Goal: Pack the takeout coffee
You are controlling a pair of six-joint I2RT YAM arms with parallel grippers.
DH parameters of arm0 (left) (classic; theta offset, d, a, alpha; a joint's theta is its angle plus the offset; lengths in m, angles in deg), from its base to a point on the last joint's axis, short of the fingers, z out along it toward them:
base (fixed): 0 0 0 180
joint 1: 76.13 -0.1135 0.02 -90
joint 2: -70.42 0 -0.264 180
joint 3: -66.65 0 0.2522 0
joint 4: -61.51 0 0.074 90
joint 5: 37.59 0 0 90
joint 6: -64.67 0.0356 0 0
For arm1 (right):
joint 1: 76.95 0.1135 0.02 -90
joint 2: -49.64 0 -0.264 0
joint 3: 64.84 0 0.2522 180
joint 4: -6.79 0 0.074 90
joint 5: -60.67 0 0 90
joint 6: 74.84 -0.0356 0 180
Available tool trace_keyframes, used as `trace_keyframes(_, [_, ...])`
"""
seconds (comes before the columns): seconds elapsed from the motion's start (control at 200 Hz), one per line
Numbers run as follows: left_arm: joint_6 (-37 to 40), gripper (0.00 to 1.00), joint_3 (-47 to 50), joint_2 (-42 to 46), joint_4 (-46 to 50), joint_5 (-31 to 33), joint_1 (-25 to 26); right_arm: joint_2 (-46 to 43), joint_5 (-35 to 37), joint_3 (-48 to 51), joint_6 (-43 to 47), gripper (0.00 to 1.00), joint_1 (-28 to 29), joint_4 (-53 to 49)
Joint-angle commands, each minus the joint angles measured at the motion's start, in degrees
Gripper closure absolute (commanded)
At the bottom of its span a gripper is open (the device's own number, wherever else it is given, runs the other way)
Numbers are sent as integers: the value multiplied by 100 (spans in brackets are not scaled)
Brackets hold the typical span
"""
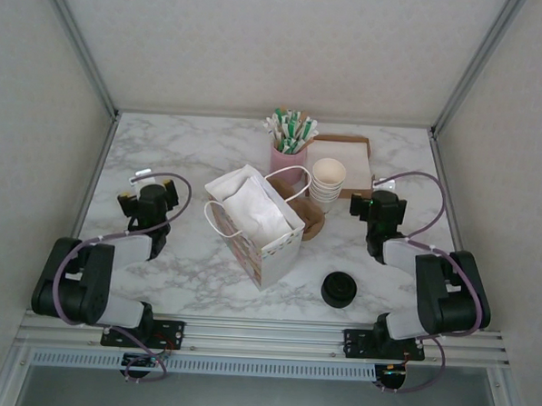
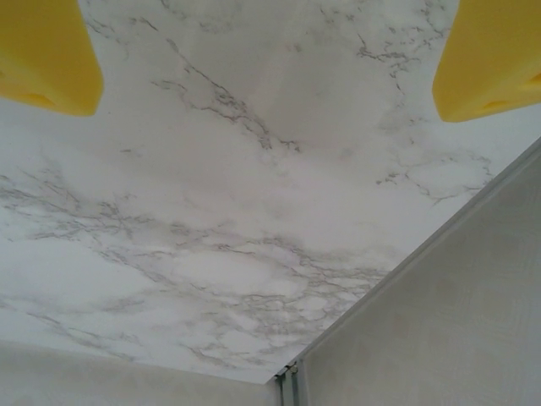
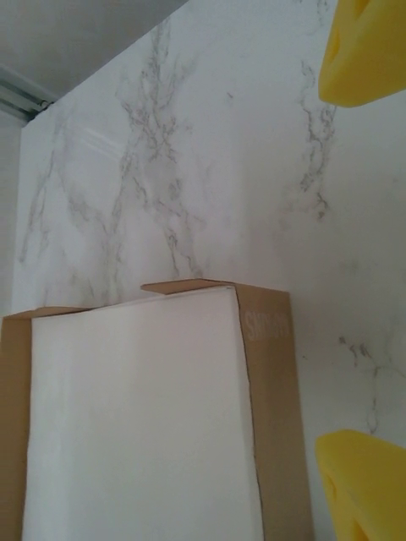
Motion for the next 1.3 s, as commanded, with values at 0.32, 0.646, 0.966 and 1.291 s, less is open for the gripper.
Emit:
trace_keyframes(0.32, [388,0,331,-725,-1689,-848,-102,-126,-673,113,71,1,-192,346])
trace_keyframes(0.646, [293,0,212,-640,-1241,-1086,-209,461,-1394,324,22,1,-521,1387])
trace_keyframes(0.966, [249,0,177,-618,-1121,-1294,-307,539,-1387,596,6,1,-559,1651])
trace_keyframes(1.291, [249,0,177,-618,-1110,-1299,-307,540,-1399,588,-4,1,-556,1630])
